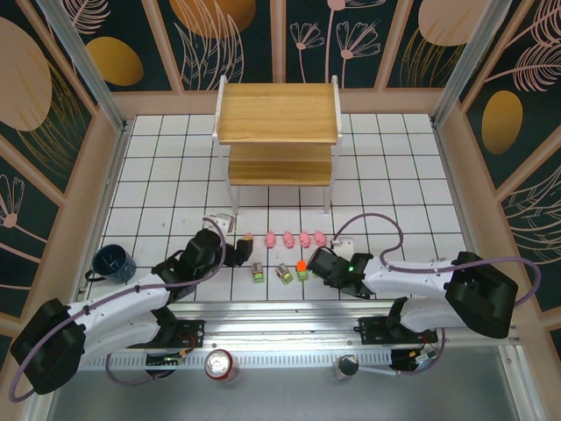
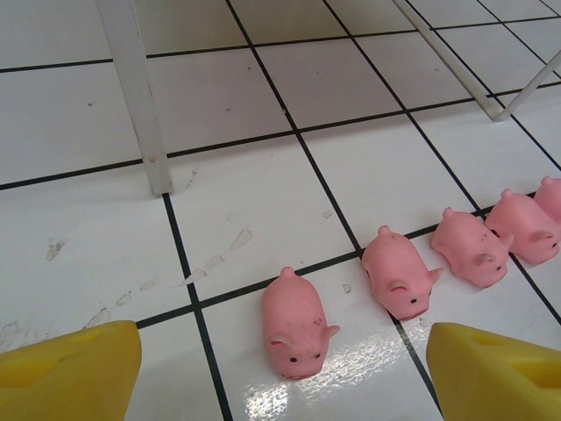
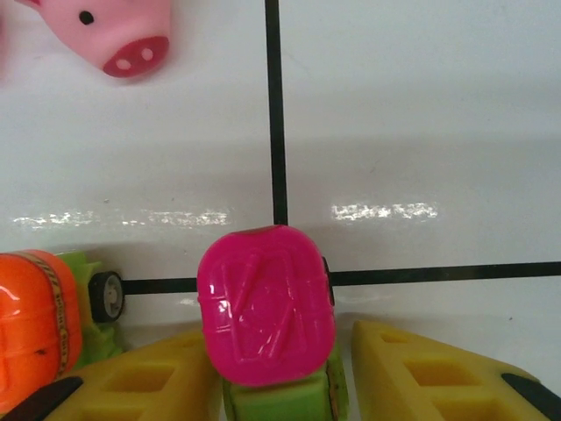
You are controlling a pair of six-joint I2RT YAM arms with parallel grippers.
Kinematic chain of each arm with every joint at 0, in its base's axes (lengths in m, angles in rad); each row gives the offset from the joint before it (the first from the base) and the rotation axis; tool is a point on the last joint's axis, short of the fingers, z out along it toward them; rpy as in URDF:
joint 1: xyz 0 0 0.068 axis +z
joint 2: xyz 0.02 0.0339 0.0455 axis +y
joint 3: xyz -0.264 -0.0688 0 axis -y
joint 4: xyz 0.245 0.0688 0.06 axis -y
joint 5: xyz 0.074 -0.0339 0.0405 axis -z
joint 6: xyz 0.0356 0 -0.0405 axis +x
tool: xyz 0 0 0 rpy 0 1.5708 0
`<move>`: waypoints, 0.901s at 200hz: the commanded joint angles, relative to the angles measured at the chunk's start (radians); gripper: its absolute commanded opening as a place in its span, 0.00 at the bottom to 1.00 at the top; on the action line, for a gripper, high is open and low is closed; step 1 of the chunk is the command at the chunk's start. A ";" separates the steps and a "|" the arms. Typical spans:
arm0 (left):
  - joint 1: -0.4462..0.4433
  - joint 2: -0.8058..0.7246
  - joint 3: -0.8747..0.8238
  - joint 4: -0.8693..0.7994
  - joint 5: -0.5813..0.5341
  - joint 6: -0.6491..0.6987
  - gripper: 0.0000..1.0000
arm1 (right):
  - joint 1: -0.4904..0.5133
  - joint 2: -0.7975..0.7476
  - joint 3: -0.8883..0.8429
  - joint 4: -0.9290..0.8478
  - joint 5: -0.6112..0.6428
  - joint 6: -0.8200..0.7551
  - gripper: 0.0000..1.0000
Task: Place and organize the plastic toys onto the shelf
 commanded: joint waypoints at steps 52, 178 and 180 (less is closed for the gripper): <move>-0.006 0.006 0.018 0.035 -0.020 0.010 0.85 | 0.008 0.014 0.019 -0.012 0.040 -0.024 0.29; -0.005 -0.057 -0.001 0.067 -0.085 0.033 0.90 | 0.011 -0.091 0.303 -0.204 0.227 -0.064 0.20; -0.006 -0.052 0.000 0.070 -0.084 0.036 0.91 | 0.010 -0.089 0.313 -0.204 0.229 -0.069 0.20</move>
